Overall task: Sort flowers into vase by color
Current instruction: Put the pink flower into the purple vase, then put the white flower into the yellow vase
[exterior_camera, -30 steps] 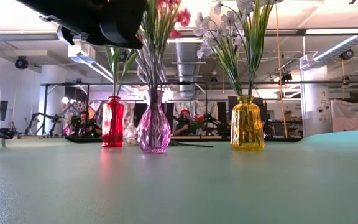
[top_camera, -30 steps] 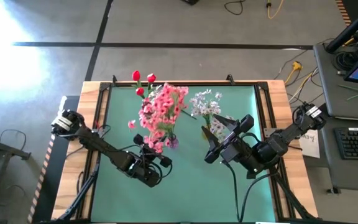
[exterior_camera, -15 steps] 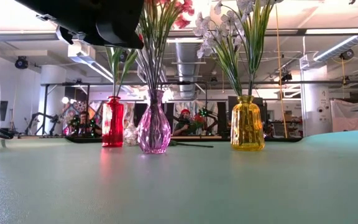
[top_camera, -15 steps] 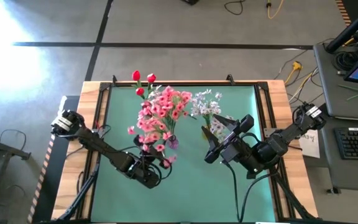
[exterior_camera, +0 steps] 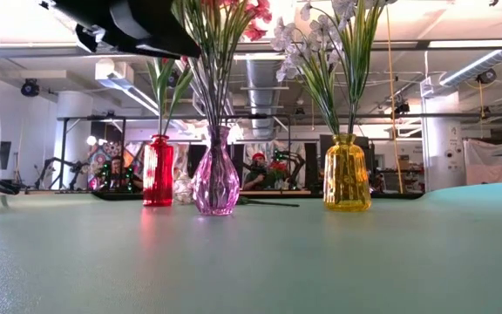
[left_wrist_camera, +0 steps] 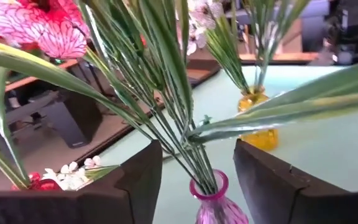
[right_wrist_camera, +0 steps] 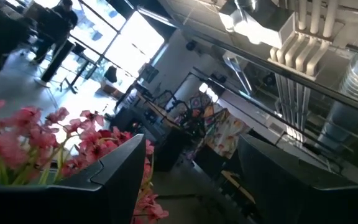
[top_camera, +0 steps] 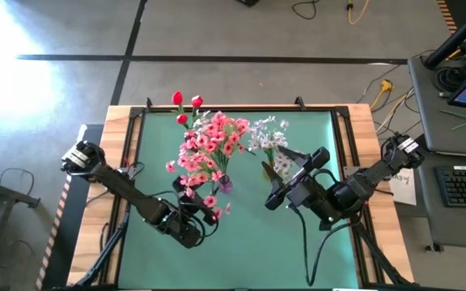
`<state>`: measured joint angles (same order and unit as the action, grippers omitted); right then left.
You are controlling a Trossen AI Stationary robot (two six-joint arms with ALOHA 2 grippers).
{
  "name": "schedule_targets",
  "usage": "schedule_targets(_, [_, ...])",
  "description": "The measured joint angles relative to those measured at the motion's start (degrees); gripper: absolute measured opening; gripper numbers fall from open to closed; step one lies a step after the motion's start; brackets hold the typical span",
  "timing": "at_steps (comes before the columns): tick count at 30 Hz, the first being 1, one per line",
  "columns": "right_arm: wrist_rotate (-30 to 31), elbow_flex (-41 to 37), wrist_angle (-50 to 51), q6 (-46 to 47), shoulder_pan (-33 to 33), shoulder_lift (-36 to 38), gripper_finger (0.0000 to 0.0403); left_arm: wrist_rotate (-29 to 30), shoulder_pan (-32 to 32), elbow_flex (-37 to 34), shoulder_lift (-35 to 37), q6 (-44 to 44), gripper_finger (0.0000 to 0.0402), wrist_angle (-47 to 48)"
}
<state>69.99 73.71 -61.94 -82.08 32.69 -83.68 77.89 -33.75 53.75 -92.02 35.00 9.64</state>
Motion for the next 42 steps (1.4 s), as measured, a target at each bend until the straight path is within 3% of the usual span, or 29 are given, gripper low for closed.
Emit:
schedule_targets(6, [2.18, 0.07, -0.06, 2.10, -2.34, 1.15, 0.0249, -6.32, -1.41, 0.01, 3.74, 0.15, 0.0201, 5.36])
schedule_targets(16, [1.39, 1.95, 2.16, 1.11, -7.36, 3.83, 0.0249, -6.63, -4.85, -0.01, 9.64, 7.47, 0.0204, 18.35])
schedule_targets(19, [-1.86, 2.25, 6.50, 3.59, -9.72, 4.94, 0.0249, -6.65, -5.75, -0.01, 11.31, 7.57, 0.0204, 19.24])
schedule_targets(23, [-10.22, 4.24, 17.85, 12.00, -13.25, 6.14, 0.0249, -5.54, -6.37, 0.00, 13.93, 7.49, 0.0204, 19.27])
schedule_targets(29, [-29.59, 11.37, 43.13, 36.04, -21.25, 7.06, 0.0249, -4.71, -7.09, -0.01, 18.22, 6.10, 0.0204, 19.28])
schedule_targets(36, [-31.91, 22.59, 74.54, 57.70, -34.56, 6.78, 0.0249, -5.40, -7.93, 0.00, 24.45, 6.01, 0.0204, 19.35])
schedule_targets(39, [-38.54, 25.58, 87.85, 67.31, -42.20, 6.78, 0.0249, -5.55, -8.09, -0.01, 27.10, 5.99, 0.0204, 19.82])
schedule_targets(42, [-45.11, 25.64, 94.82, 71.91, -49.85, 6.84, 0.0249, -5.74, -8.10, 0.01, 29.30, 5.98, 0.0204, 20.71])
